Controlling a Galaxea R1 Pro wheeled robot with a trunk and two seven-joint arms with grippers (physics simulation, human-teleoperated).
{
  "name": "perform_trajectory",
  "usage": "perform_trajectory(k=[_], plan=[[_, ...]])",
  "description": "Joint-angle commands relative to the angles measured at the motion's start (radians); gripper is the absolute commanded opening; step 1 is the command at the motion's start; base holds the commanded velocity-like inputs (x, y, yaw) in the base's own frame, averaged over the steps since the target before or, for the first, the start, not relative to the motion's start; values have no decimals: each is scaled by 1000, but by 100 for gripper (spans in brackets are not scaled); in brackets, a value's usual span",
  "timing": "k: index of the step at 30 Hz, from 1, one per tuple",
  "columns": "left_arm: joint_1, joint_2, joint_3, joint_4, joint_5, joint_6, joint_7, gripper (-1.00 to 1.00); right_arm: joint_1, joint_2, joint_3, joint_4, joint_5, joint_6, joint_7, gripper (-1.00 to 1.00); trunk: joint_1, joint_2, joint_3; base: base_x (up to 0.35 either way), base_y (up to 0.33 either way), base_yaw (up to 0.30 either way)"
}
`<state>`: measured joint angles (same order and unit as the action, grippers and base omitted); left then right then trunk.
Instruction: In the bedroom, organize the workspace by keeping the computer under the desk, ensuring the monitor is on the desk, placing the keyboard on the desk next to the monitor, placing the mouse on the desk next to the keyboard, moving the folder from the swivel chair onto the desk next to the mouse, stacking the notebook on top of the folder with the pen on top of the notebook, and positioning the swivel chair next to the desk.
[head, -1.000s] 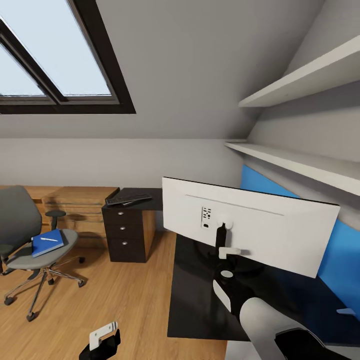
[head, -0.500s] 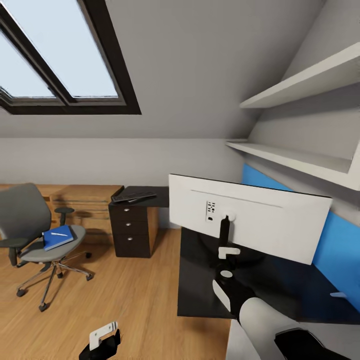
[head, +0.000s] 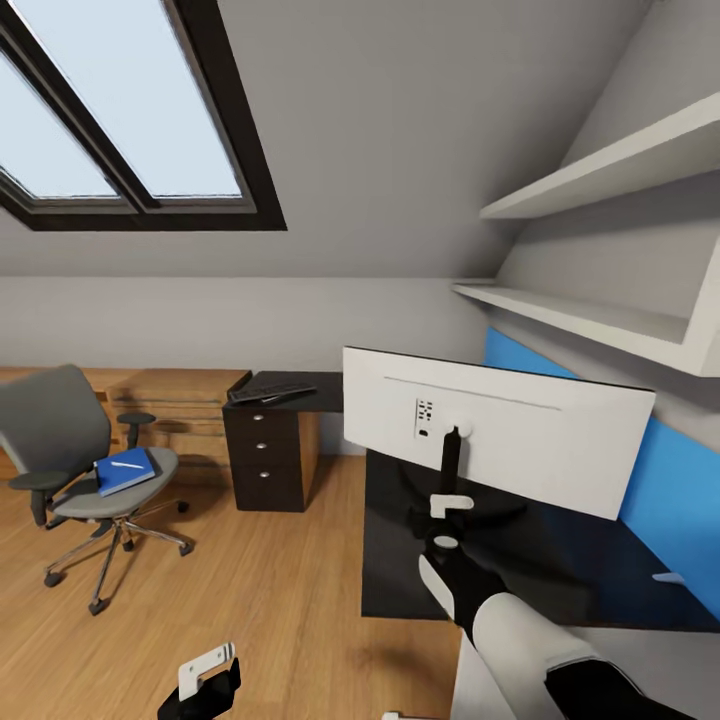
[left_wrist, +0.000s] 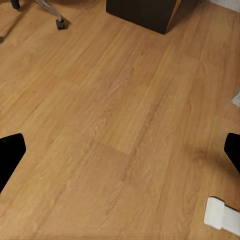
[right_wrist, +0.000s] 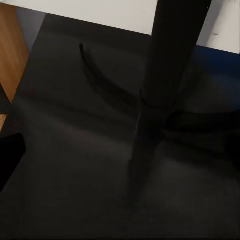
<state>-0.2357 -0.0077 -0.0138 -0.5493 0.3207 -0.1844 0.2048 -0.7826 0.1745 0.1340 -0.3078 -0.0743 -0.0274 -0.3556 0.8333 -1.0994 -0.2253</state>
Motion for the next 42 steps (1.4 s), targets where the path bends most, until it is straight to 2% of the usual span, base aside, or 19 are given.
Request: perform_trajectory(k=[1, 8, 15, 21, 27, 29, 31, 36, 42], plan=[[-1, 0, -2, 0, 6, -3, 3, 100, 0, 0, 6, -18, -8, 21, -6, 100, -4, 6, 2, -3, 1, 0], [-1, 0, -2, 0, 6, -1, 4, 100, 26, 0, 6, -144, -9, 139, -6, 100, -31, 55, 24, -1, 0, 0], [-1, 0, -1, 0, 6, -1, 4, 100, 88, 0, 7, -262, -9, 187, -6, 100, -58, 104, 46, 0, 0, 0], [-1, 0, -1, 0, 7, -1, 5, 100, 116, 0, 10, -312, -7, 229, -6, 100, -81, 146, 65, 0, 0, 0], [-1, 0, 5, 0, 8, -1, 5, 100, 126, 0, 9, -341, -7, 244, -6, 100, -104, 188, 83, 0, 0, 0], [-1, 0, 21, 0, 9, -1, 5, 100, 128, 0, 10, -346, -7, 246, -6, 100, -111, 202, 90, 0, 0, 0], [-1, -3, 63, -1, 8, 1, 4, 100, 129, 0, 10, -353, -7, 247, -6, 100, -119, 216, 96, 0, 0, 0], [-1, -4, 69, -1, 7, 2, 4, 100, 129, 0, 10, -354, -8, 246, -4, 100, -138, 251, 112, 0, 0, 23], [-1, -4, 68, -1, 7, 2, 4, 100, 129, 0, 10, -353, -7, 241, -3, 100, -161, 293, 130, 0, 0, 218]])
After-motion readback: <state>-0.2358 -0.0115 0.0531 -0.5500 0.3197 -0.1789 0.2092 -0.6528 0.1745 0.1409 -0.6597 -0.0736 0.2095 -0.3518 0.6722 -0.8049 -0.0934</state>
